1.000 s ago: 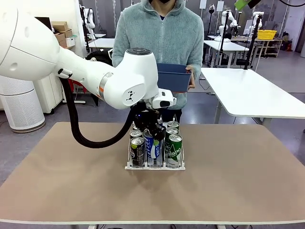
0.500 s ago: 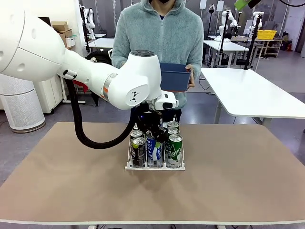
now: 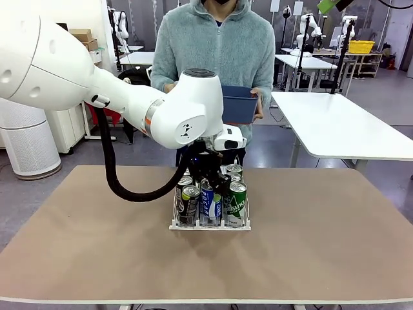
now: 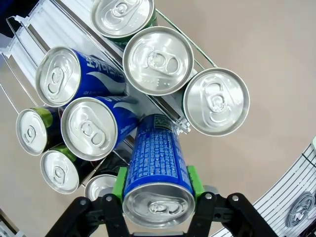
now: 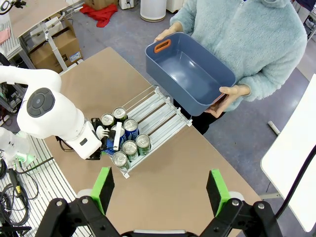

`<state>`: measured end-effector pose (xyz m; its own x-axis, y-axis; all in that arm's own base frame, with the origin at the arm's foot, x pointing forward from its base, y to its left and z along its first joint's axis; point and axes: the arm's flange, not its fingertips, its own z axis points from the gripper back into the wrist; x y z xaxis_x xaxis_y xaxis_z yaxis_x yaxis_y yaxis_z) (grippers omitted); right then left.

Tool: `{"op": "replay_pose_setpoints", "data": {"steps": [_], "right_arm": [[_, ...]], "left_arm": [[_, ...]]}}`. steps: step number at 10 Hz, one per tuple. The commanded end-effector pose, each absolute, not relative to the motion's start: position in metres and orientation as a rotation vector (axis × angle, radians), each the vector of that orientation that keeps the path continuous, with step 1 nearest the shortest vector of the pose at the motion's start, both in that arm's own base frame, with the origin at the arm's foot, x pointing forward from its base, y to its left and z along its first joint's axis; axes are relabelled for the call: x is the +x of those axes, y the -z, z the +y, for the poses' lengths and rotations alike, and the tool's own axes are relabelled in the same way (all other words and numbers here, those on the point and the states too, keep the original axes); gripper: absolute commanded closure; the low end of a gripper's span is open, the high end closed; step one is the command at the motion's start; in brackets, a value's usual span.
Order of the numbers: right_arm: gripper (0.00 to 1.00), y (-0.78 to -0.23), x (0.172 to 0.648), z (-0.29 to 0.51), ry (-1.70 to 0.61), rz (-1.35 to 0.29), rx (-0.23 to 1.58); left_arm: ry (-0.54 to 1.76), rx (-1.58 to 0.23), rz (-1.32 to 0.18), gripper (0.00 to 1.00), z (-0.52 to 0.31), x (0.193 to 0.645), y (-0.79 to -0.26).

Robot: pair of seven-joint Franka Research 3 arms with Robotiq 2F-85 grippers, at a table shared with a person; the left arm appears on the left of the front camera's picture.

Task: Fill the beverage cans into the dispenser.
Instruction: Place the picked Ionic drink in the line of the Automatic Can Dispenser with the same cans.

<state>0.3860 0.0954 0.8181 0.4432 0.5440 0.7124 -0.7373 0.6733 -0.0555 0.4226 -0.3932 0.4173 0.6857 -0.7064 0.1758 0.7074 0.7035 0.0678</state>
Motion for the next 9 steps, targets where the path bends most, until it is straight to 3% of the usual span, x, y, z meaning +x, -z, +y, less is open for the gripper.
{"op": "replay_pose_setpoints", "data": {"steps": [1, 9], "right_arm": [[0.0, -0.817, 0.385, 0.094, -0.809, -0.762, 0.284], [0.0, -0.817, 0.385, 0.094, -0.809, -0.762, 0.284]], "left_arm": [[0.787, 0.041, -0.175, 0.43, -0.388, 0.424, -0.403], [0.814, 0.097, -0.215, 0.43, -0.391, 0.425, -0.422]]}}
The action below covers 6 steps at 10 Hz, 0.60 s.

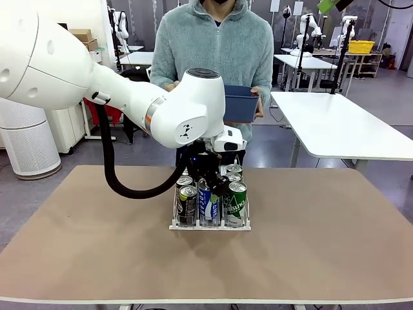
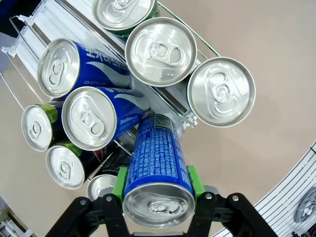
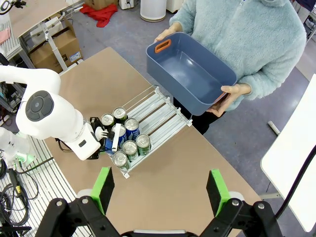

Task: Fill the beverage cans into the dispenser.
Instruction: Place the picked Ionic drink in the line of the Automatic Can Dispenser with the same cans.

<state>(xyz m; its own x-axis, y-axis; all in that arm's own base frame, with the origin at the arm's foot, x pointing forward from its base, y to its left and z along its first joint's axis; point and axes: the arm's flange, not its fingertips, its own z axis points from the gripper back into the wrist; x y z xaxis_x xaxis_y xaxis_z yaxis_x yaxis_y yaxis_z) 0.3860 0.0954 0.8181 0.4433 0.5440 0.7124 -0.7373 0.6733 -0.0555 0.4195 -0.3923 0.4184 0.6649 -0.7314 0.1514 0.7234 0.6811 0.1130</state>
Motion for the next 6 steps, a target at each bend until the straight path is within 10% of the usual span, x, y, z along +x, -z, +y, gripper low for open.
{"op": "replay_pose_setpoints", "data": {"steps": [1, 6], "right_arm": [[0.0, -0.8167, 0.385, 0.0943, -0.809, -0.762, 0.284], [0.0, -0.8167, 0.385, 0.0943, -0.809, -0.762, 0.284]], "left_arm": [[0.821, 0.104, -0.221, 0.43, -0.3922, 0.4256, -0.4243], [0.829, 0.099, -0.249, 0.43, -0.4005, 0.4297, -0.4294]]}}
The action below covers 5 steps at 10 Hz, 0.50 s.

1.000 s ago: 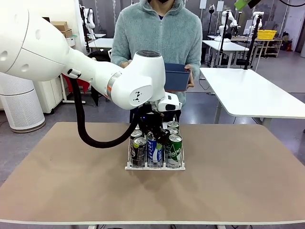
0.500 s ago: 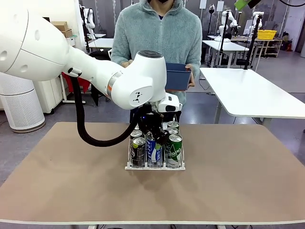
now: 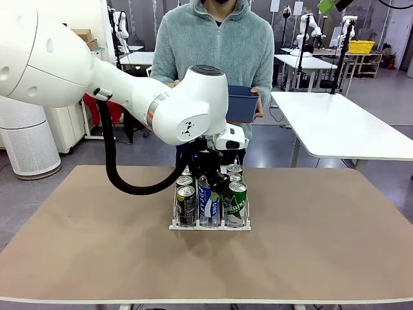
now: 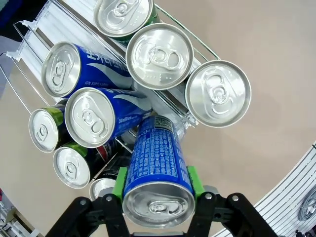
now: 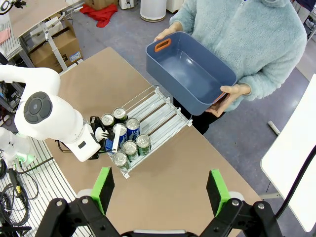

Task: Fill the beverage cans into the dispenser.
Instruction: Place the picked Ionic drink in the line of the Automatic Can Dispenser with the same cans.

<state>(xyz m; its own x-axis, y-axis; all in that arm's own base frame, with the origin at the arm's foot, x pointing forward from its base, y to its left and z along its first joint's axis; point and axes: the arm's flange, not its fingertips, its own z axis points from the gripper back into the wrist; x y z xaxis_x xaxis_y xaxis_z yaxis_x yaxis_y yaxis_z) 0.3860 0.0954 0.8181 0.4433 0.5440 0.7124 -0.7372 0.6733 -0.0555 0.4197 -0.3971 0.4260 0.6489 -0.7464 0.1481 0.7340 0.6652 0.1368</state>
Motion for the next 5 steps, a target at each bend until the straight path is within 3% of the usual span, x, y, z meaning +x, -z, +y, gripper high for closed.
{"op": "replay_pose_setpoints", "data": {"steps": [1, 5], "right_arm": [[0.0, -0.817, 0.385, 0.094, -0.809, -0.762, 0.284], [0.0, -0.817, 0.385, 0.094, -0.809, -0.762, 0.284]], "left_arm": [[0.835, 0.096, -0.242, 0.43, -0.401, 0.431, -0.425], [0.853, 0.075, -0.199, 0.43, -0.403, 0.432, -0.412]]}}
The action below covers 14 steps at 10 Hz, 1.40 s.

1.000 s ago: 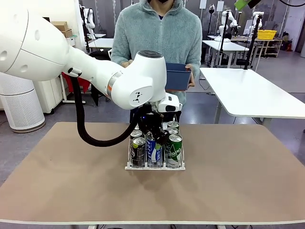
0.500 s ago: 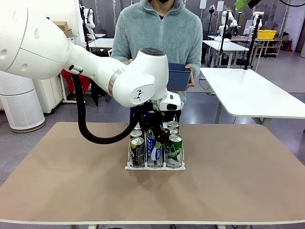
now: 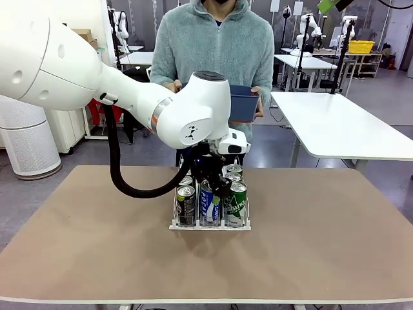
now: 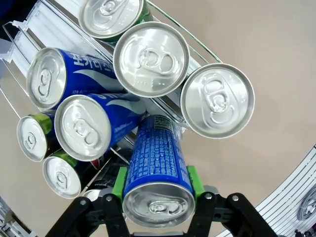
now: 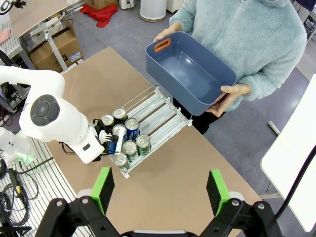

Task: Fill the beverage cans into the dispenser.
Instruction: Place the picked Ionic drink in the line of the Automatic Can Dispenser with the same cans.

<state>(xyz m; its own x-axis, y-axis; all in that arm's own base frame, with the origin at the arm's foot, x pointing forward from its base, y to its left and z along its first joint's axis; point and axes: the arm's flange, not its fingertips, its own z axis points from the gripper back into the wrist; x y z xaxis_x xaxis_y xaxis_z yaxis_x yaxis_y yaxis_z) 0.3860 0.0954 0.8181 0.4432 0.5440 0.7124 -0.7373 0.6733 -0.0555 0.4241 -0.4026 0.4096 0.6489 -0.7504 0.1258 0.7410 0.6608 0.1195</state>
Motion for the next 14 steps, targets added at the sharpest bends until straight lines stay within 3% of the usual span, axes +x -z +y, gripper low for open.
{"op": "replay_pose_setpoints", "data": {"steps": [1, 3, 4, 5, 6, 7, 8, 12, 14], "right_arm": [[0.0, -0.817, 0.385, 0.094, -0.809, -0.762, 0.284], [0.0, -0.817, 0.385, 0.094, -0.809, -0.762, 0.284], [0.0, -0.817, 0.385, 0.094, -0.809, -0.762, 0.284], [0.0, -0.817, 0.385, 0.094, -0.809, -0.762, 0.284], [0.0, -0.817, 0.385, 0.094, -0.809, -0.762, 0.284], [0.0, -0.817, 0.385, 0.094, -0.809, -0.762, 0.284], [0.0, -0.817, 0.385, 0.094, -0.809, -0.762, 0.284], [0.0, -0.817, 0.385, 0.094, -0.809, -0.762, 0.284], [0.0, -0.817, 0.385, 0.094, -0.809, -0.762, 0.284]], "left_arm": [[0.881, 0.06, -0.18, 0.43, -0.403, 0.43, -0.411], [0.885, 0.056, -0.172, 0.43, -0.403, 0.429, -0.411], [0.895, 0.048, -0.183, 0.23, -0.403, 0.428, -0.412], [0.884, 0.048, -0.176, 0.23, -0.403, 0.428, -0.414], [0.868, 0.04, -0.178, 0.03, -0.401, 0.427, -0.417], [0.855, 0.038, -0.179, 0.18, -0.4, 0.424, -0.422], [0.844, 0.033, -0.179, 0.0, -0.4, 0.422, -0.427], [0.799, 0.003, -0.245, 0.0, -0.396, 0.406, -0.463], [0.842, 0.035, -0.217, 0.0, -0.404, 0.421, -0.447]]}}
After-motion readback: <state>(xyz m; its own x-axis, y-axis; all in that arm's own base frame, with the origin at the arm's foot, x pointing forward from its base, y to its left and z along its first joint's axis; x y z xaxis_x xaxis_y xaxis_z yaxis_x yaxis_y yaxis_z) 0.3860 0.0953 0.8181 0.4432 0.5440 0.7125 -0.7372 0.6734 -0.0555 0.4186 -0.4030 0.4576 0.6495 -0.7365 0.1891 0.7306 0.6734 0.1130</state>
